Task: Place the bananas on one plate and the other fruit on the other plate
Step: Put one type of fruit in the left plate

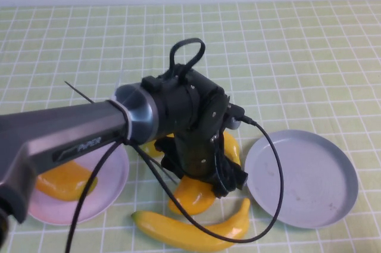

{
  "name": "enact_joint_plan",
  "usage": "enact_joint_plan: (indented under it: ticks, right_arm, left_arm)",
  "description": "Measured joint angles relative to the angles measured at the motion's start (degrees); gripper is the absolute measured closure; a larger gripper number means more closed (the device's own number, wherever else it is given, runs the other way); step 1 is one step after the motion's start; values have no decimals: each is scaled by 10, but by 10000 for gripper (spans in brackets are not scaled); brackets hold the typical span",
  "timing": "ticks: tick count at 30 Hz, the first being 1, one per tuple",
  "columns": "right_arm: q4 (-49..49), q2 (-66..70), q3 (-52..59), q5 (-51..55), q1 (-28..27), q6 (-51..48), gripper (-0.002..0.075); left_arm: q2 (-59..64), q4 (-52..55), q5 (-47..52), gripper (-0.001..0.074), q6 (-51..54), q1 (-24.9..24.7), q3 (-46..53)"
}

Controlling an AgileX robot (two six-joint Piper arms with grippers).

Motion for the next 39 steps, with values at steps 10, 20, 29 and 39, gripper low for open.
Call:
enact_joint_plan:
  ticks: [10,20,29,39]
  right_arm:
    - [0,0,0,0,0,0,743]
    - [0,0,0,0,0,0,743]
    - [0,0,0,0,0,0,743]
    - [0,0,0,0,0,0,743]
  left_arm:
    - [-80,23,92,199,6,86,-15]
    - [-79,70,15,199,-11,202,-15]
    - [-70,59,66,199,-47,213,-15]
    - [-43,43,103,199,-48,214,-12]
